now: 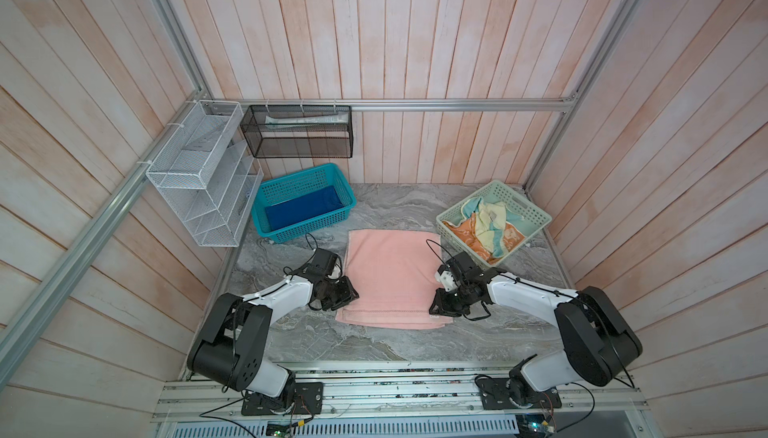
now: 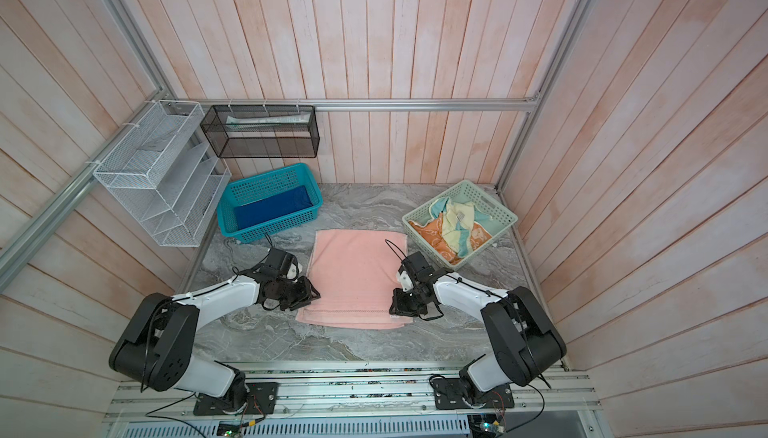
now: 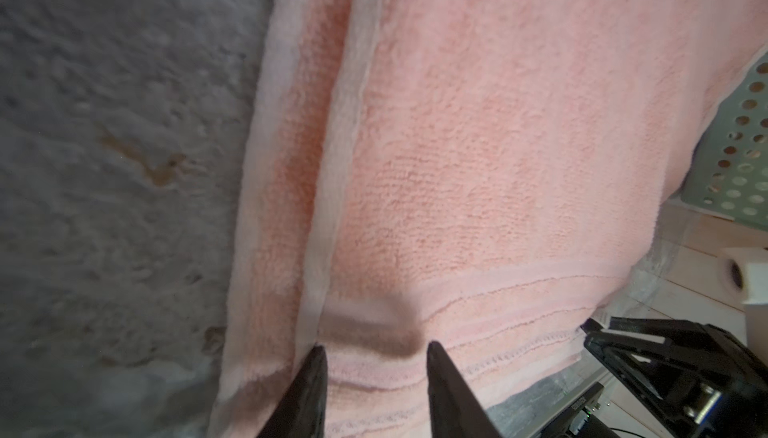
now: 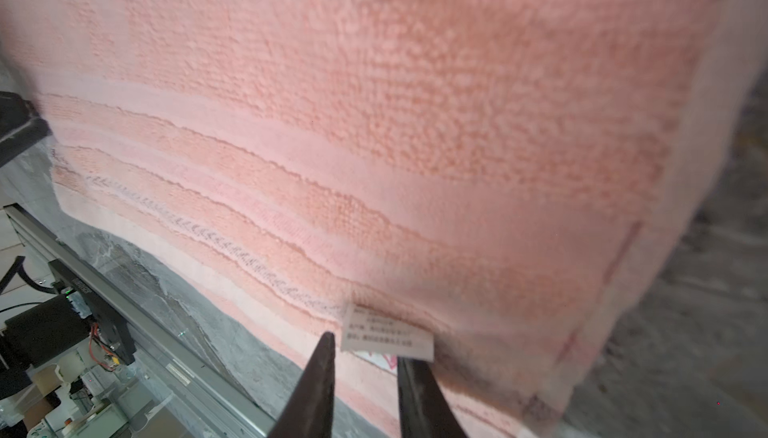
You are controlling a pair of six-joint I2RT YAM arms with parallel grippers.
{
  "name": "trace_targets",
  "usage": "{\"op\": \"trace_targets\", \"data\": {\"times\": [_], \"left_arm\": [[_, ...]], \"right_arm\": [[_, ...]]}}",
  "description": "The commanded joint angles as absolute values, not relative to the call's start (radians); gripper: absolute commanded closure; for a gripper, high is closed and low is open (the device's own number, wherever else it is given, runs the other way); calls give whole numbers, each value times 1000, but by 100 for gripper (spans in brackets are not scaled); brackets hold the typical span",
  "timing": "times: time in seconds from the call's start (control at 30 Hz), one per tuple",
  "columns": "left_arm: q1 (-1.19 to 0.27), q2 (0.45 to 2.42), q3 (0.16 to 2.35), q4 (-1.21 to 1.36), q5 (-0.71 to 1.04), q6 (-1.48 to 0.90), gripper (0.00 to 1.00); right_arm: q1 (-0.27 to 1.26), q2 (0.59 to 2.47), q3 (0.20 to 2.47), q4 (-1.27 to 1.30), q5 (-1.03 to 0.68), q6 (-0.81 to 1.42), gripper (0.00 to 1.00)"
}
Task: Fold and stack the towels
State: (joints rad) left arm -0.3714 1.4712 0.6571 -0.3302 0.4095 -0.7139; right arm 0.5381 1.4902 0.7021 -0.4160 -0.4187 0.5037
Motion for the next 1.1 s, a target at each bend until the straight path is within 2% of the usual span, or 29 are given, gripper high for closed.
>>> {"op": "trace_targets", "data": {"times": [0.0,0.2,0.33,0.57,0.8,1.07], "left_arm": [[-418,1409,543,-385,380,-797,60],[-442,1203,495,-544,300,-842,60],[-359,1192,605,-574,240,-754,57],[-201,1465,859,-398,338,-588,47],[-128,1703,950,-157,408,-581,46],[-120,1867,1041,-49,472,-586,48]], "right_arm": [[541,1472,658,-441,-419,482,74],[555,1321,637,-489,-467,503,73],[533,1303,779,-492,-360,462,66],[462,1607,1081,-492,-250,309,62],[449,1875,1295,-455,-103,259,57],[428,1980,1411,-492,-7,246,53]]}}
